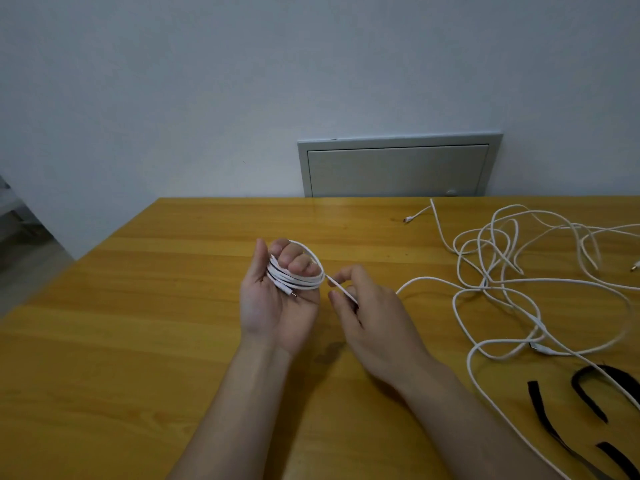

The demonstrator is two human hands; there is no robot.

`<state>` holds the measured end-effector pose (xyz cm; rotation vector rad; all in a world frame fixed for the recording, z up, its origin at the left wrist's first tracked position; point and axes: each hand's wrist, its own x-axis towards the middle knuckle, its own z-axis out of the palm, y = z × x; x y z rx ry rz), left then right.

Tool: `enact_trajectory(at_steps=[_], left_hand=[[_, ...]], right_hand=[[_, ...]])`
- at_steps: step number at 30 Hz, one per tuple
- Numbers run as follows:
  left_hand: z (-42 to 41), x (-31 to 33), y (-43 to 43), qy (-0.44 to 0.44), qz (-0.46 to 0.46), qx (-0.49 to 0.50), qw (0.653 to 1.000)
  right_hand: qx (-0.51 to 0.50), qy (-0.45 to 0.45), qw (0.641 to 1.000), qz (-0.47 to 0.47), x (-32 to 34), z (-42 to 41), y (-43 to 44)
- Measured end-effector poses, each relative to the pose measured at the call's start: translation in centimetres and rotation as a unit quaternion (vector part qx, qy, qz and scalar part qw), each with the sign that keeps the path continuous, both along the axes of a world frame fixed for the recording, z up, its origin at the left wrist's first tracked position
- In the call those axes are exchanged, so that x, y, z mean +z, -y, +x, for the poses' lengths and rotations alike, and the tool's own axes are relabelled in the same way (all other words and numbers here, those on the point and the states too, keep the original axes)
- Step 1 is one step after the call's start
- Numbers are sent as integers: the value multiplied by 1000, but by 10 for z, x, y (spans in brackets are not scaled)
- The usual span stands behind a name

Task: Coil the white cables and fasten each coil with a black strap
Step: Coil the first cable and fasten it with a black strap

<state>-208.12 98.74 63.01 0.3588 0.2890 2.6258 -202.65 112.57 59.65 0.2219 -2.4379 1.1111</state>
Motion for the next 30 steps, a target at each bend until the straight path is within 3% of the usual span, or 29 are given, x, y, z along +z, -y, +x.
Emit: enact_trajectory(at_steps=[6, 13, 20, 24, 28, 30], left_hand=[[-1, 12, 2, 42, -94, 190, 976], [4, 9, -14, -106, -302, 303, 898], [1, 2, -9, -187, -493, 357, 771], [3, -8, -11, -258, -572, 334, 703], [4, -15, -9, -350, -649, 317, 597], [5, -14, -9, -378, -672, 291, 566]], right_hand=[[-35, -37, 998, 39, 1, -1, -3], [-33, -30, 996, 76, 7, 3, 3], [-45, -43, 994, 90, 11, 6, -11], [-26, -87, 993, 72, 13, 6, -12], [-16, -119, 991, 58, 11, 3, -16], [-24, -130, 989, 64, 8, 1, -19]])
